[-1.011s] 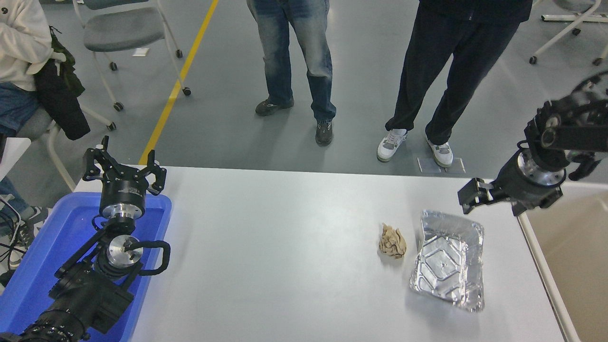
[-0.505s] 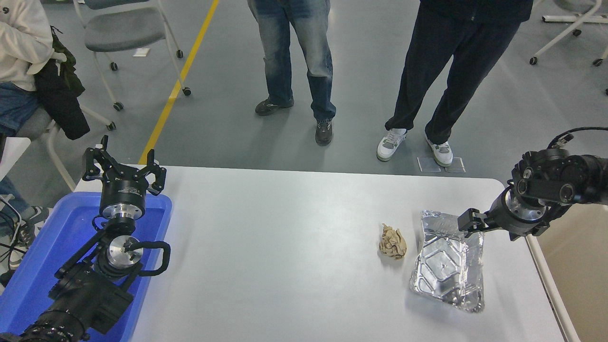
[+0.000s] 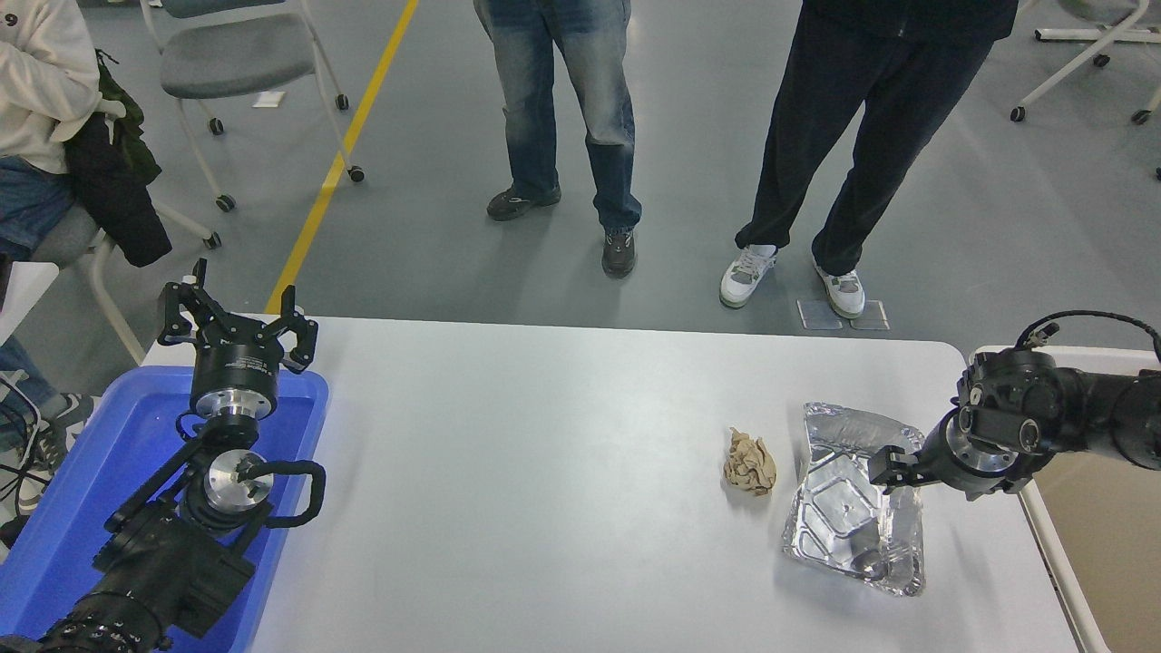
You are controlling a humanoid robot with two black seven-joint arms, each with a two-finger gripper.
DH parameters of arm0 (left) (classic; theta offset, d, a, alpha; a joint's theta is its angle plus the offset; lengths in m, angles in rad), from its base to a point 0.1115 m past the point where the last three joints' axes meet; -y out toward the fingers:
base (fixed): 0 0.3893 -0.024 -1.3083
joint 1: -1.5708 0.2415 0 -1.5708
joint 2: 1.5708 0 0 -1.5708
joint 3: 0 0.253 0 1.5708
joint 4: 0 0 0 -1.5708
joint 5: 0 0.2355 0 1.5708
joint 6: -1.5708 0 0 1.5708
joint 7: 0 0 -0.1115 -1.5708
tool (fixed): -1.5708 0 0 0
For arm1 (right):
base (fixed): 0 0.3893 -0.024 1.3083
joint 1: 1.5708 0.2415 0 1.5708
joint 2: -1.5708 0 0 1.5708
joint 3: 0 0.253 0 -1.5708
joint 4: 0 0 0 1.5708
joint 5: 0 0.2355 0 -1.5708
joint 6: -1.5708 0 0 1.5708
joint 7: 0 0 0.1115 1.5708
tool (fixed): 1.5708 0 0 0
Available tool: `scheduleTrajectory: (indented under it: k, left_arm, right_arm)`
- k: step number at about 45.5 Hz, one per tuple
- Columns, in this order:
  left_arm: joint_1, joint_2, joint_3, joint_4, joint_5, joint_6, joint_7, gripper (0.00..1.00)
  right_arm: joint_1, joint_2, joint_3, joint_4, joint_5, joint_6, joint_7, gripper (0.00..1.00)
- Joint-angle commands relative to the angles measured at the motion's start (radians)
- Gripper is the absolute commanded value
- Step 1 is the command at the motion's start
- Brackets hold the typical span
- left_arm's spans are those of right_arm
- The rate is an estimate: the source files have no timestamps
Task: Pick up foil plate and place in dustbin
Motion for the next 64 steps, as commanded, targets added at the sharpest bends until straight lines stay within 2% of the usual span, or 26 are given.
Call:
scheduleTrajectory:
  k: [1, 9, 17, 20, 22, 24, 27, 31, 35, 40, 41, 43, 44, 45, 51, 64]
  left_arm:
    - [0.000, 0.000, 0.000, 0.000, 0.000, 0.000, 0.000, 0.99]
    - [0.000, 0.000, 0.000, 0.000, 0.000, 0.000, 0.000, 0.99]
    - [0.000, 0.000, 0.000, 0.000, 0.000, 0.000, 0.000, 0.99]
    - [0.000, 0.000, 0.000, 0.000, 0.000, 0.000, 0.000, 0.99]
    - [0.000, 0.000, 0.000, -0.003, 0.000, 0.000, 0.000, 0.99]
    - [0.000, 0.000, 0.000, 0.000, 0.000, 0.000, 0.000, 0.99]
    - [0.000, 0.000, 0.000, 0.000, 0.000, 0.000, 0.000, 0.99]
    - [0.000, 0.000, 0.000, 0.000, 0.000, 0.000, 0.000, 0.99]
    - [0.000, 0.000, 0.000, 0.000, 0.000, 0.000, 0.000, 0.99]
    - [0.000, 0.000, 0.000, 0.000, 0.000, 0.000, 0.000, 0.99]
    - [0.000, 0.000, 0.000, 0.000, 0.000, 0.000, 0.000, 0.99]
    - [0.000, 0.000, 0.000, 0.000, 0.000, 0.000, 0.000, 0.99]
    - [0.000, 0.000, 0.000, 0.000, 0.000, 0.000, 0.000, 0.99]
    - [0.000, 0.000, 0.000, 0.000, 0.000, 0.000, 0.000, 0.99]
    - [0.000, 0.000, 0.000, 0.000, 0.000, 0.000, 0.000, 0.99]
    - [0.000, 0.000, 0.000, 0.000, 0.000, 0.000, 0.000, 0.99]
  right_arm:
    - [-0.046, 0.014, 0.007, -0.034, 0.000, -0.031, 0.001, 0.99]
    - [-0.058, 0.015, 0.007, -0.057, 0.000, -0.041, 0.004, 0.92]
    - [-0.055, 0.014, 0.007, -0.059, 0.001, -0.050, 0.013, 0.78]
    - [-0.055, 0.014, 0.007, -0.060, 0.001, -0.058, 0.015, 0.78]
    - [-0.057, 0.014, 0.007, -0.060, 0.001, -0.062, 0.020, 0.87]
    - [-0.058, 0.014, 0.007, -0.060, 0.000, -0.064, 0.020, 0.87]
    - [-0.060, 0.014, 0.007, -0.059, 0.000, -0.074, 0.020, 0.76]
    - [-0.066, 0.014, 0.007, -0.057, 0.000, -0.087, 0.020, 0.74]
    - [-0.063, 0.014, 0.007, -0.059, 0.000, -0.090, 0.020, 0.68]
    - [-0.066, 0.014, 0.007, -0.057, 0.000, -0.088, 0.021, 0.55]
    - [-0.065, 0.014, 0.005, -0.053, 0.000, -0.087, 0.021, 0.45]
    - [-0.068, 0.014, 0.005, -0.049, 0.000, -0.087, 0.023, 0.12]
    - [-0.069, 0.014, 0.005, -0.049, 0.000, -0.087, 0.024, 0.04]
    - [-0.068, 0.014, 0.005, -0.046, 0.000, -0.085, 0.026, 0.00]
    - [-0.066, 0.015, 0.005, -0.042, -0.002, -0.081, 0.059, 0.00]
    - [-0.046, 0.006, 0.007, -0.042, -0.022, -0.078, 0.059, 0.00]
